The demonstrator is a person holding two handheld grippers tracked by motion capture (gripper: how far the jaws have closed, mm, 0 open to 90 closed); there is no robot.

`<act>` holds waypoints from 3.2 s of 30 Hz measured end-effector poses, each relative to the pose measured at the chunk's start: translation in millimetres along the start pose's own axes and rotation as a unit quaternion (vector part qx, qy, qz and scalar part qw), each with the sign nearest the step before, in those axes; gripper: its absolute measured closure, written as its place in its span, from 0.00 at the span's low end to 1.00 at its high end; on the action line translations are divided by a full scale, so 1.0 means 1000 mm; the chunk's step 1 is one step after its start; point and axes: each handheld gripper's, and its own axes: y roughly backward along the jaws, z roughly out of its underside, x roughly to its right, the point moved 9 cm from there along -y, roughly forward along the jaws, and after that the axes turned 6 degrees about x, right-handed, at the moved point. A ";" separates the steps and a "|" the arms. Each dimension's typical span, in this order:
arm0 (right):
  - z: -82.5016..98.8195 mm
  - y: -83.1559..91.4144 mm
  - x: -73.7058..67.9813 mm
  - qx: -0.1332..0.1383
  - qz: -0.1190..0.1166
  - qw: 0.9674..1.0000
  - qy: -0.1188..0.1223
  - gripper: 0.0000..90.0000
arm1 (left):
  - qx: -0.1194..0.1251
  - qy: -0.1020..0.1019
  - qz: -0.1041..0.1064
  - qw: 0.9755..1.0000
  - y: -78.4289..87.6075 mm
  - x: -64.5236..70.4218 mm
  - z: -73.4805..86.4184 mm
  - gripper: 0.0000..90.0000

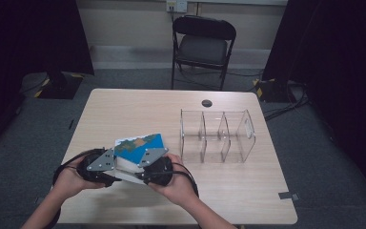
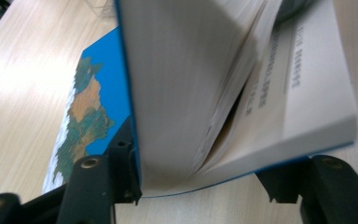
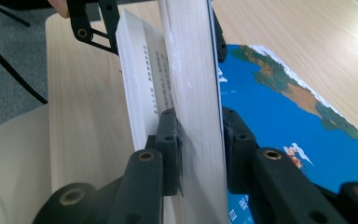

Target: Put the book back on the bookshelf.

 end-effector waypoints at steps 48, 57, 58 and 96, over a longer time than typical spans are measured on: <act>-0.012 0.067 0.034 0.074 0.006 0.993 -0.092 0.40 | 0.050 0.018 -0.010 0.999 0.009 -0.001 -0.023 0.61; 0.050 0.071 0.052 0.054 0.053 0.991 -0.113 0.27 | 0.067 0.040 -0.021 0.997 0.018 -0.008 -0.026 0.64; 0.056 0.068 0.052 0.055 0.053 0.990 -0.120 0.27 | 0.068 0.041 -0.023 0.997 0.018 -0.008 -0.026 0.64; 0.047 0.026 0.067 0.108 0.086 0.982 -0.131 0.49 | 0.071 0.052 -0.008 0.996 0.036 -0.005 -0.035 0.65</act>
